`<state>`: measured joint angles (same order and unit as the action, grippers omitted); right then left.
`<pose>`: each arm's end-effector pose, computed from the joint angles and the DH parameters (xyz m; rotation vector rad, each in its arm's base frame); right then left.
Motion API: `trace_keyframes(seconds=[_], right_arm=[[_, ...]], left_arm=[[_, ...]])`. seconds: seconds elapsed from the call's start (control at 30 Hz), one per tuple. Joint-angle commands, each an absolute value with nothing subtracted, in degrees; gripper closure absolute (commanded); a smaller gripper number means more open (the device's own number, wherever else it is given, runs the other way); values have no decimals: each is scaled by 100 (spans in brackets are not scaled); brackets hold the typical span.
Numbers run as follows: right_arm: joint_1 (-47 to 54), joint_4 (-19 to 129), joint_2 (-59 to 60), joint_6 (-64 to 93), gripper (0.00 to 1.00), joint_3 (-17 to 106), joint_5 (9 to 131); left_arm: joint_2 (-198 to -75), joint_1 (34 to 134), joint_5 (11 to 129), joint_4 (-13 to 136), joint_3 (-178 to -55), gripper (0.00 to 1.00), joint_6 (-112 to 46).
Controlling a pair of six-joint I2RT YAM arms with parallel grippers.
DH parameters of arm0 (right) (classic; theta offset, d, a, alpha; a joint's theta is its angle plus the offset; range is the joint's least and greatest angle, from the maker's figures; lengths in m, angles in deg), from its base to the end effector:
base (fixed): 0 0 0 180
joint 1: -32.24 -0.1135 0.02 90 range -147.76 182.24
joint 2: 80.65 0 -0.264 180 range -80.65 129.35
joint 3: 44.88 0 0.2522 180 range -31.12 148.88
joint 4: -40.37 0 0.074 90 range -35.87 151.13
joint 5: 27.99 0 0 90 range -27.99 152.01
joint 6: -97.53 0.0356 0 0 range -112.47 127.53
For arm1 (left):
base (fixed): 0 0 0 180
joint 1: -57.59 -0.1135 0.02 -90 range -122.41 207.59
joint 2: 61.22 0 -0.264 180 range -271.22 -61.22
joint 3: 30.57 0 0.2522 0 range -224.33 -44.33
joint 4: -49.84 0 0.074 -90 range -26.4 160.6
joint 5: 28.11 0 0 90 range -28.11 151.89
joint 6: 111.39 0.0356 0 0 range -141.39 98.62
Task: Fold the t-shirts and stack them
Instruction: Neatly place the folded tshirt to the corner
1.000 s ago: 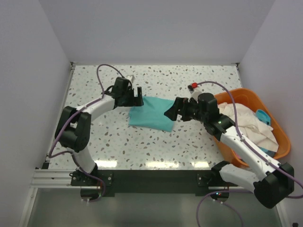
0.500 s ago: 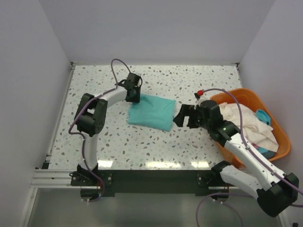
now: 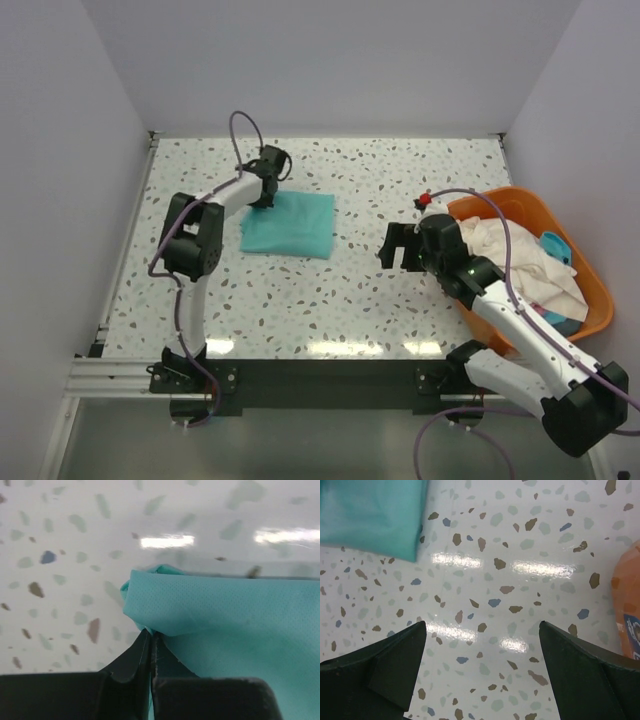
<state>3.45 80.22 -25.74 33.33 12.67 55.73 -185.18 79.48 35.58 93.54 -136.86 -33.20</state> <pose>0.1835 0.0964 0.2750 0.0025 2.2458 0.4015 0.4313 -0.1563 0.1630 0.0714 2.5151 0.3760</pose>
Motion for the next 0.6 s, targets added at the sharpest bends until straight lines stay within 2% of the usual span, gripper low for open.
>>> trace_keyframes(seconds=[0.0,0.2,0.57], right_arm=[[368,7883,-2791,3073,1,1168,5111],[368,7629,-2941,2915,1,1063,5323],[377,7365,-3090,2959,1,1072,4848]], left_arm=[[-18348,7166,2875,9297,-14109,100,-2396],[-19032,6436,2603,9058,-15135,100,-1235],[-20404,5250,2278,8639,-16966,100,-1119]])
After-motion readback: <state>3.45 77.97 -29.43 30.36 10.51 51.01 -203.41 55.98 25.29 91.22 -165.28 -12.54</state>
